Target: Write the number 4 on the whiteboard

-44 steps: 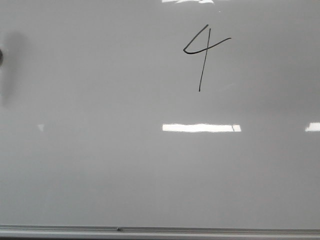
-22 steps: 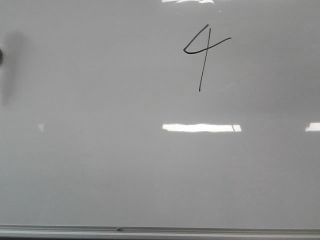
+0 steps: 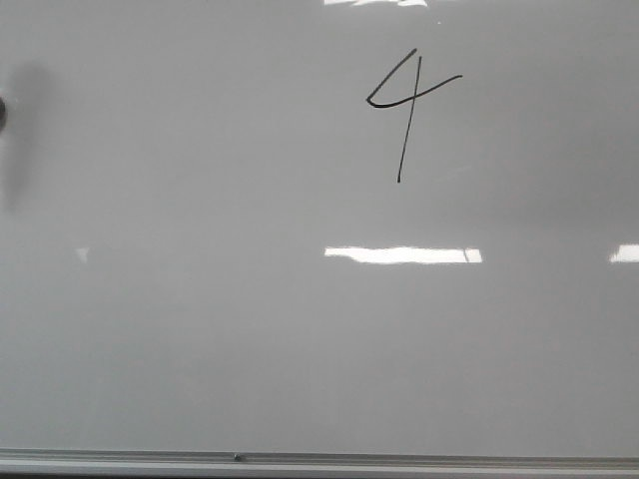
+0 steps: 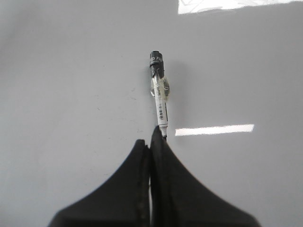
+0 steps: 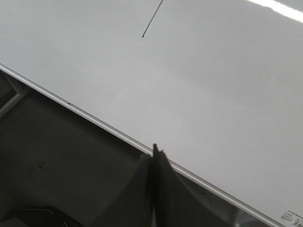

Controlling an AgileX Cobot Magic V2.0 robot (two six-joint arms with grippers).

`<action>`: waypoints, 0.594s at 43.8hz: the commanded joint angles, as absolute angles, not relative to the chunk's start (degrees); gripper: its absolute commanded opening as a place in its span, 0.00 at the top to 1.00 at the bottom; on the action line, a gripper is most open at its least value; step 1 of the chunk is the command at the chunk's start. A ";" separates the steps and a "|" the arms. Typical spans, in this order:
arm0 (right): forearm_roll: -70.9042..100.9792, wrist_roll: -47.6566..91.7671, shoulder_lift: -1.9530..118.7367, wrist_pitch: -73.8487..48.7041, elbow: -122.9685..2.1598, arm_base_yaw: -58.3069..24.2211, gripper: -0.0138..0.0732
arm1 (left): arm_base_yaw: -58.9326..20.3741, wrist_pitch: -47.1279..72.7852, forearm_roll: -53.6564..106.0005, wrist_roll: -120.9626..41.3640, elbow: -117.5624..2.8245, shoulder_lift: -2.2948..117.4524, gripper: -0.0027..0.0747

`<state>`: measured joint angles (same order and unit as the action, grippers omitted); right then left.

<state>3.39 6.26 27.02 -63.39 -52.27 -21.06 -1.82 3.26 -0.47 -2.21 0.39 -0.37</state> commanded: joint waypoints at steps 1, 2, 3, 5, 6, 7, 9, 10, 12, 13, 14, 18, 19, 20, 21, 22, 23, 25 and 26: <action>3.31 6.12 27.38 -59.77 -53.54 -20.81 0.92 | -2.23 -1.54 0.00 -2.24 0.64 -1.25 0.99; 3.31 6.12 27.38 -59.77 -53.54 -20.81 0.92 | -2.23 -1.54 0.00 -2.24 0.64 -1.25 0.99; 3.31 6.12 27.38 -59.77 -53.54 -20.81 0.92 | -2.23 -1.54 0.00 -2.24 0.64 -1.25 0.99; 3.31 6.12 27.38 -59.77 -53.54 -20.81 0.92 | -2.23 -1.54 0.00 -2.24 0.64 -1.25 0.99; 3.31 6.12 27.22 -59.51 -53.32 -20.81 0.92 | -2.23 -1.54 0.00 -2.24 0.64 -1.25 0.99; 3.31 6.12 26.83 -59.25 -53.05 -20.81 0.92 | -2.23 -1.54 0.00 -2.24 0.64 -1.25 0.99; 1.84 7.17 25.29 -57.57 -51.80 -19.49 0.92 | -2.23 -1.54 0.00 -2.24 0.64 -1.25 0.99; 1.44 7.49 24.42 -56.25 -50.93 -18.51 0.92 | -2.23 -1.54 0.00 -2.24 0.64 -1.25 0.99; 0.47 7.61 22.18 -52.80 -48.45 -15.81 0.92 | -2.23 -1.54 0.00 -2.24 0.64 -1.25 0.99; 0.00 7.61 21.16 -49.95 -46.42 -14.52 0.92 | -2.23 -1.54 0.00 -2.24 0.64 -1.25 0.99; 0.00 7.61 20.04 -47.52 -45.31 -13.16 0.92 | -2.23 -1.54 0.00 -2.24 0.64 -1.25 0.99; 0.00 7.61 15.19 -36.52 -37.02 -7.48 0.92 | -2.23 -1.54 0.00 -2.24 0.64 -1.25 0.99; 0.00 7.61 14.09 -34.00 -34.27 -6.04 0.92 | -2.23 -1.54 0.00 -2.24 0.64 -1.25 0.99; 0.00 7.61 13.03 -31.51 -32.19 -5.36 0.92 | -2.23 -1.54 0.00 -2.24 0.64 -1.25 0.99; 0.00 7.61 11.63 -28.15 -30.15 -4.11 0.92 | -2.23 -1.54 0.00 -2.24 0.64 -1.25 0.99; 0.00 7.61 10.57 -26.55 -28.10 -3.24 0.92 | -2.23 -1.54 0.00 -2.24 0.64 -1.25 0.99; 0.00 7.61 9.54 -23.48 -25.46 -2.46 0.92 | -2.23 -1.54 0.00 -2.24 0.64 -1.25 0.99; 0.67 7.61 7.20 -19.25 -21.48 -1.07 0.92 | -2.23 -1.54 0.00 -2.24 0.64 -1.25 0.99; 0.90 7.61 6.24 -17.24 -19.49 -0.60 0.92 | -2.23 -1.54 0.00 -2.24 0.64 -1.25 0.99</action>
<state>0.63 7.09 8.46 -30.02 -24.03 -2.73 -1.82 3.16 -0.47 -2.21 0.39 -0.37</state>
